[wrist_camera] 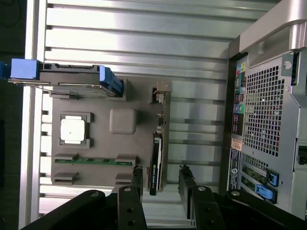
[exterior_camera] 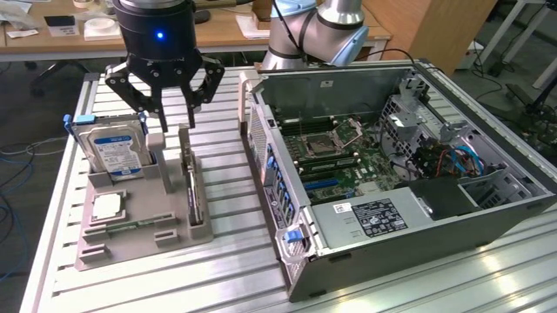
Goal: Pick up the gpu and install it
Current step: 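Pick up the gpu and move the gpu toward the slot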
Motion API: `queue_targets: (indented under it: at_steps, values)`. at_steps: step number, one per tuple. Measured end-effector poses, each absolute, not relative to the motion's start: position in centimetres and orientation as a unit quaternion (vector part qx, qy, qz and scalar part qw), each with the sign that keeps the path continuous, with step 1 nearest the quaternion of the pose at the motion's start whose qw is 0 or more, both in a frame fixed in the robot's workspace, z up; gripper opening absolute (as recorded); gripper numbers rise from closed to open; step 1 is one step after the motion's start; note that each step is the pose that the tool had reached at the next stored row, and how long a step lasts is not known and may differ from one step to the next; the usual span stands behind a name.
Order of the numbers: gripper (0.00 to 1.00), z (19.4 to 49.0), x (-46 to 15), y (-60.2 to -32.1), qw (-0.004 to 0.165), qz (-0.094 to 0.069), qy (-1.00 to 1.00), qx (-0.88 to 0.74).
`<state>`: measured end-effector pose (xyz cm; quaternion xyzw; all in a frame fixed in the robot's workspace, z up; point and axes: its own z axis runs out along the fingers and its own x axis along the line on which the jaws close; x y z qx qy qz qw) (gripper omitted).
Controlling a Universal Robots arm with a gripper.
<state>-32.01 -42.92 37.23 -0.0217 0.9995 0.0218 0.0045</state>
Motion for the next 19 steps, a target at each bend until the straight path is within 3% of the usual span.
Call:
queue_targets:
  at_steps: [19]
  values:
    - [0.51,37.23,-32.01,-42.92,0.004,0.022,1.0,-0.022]
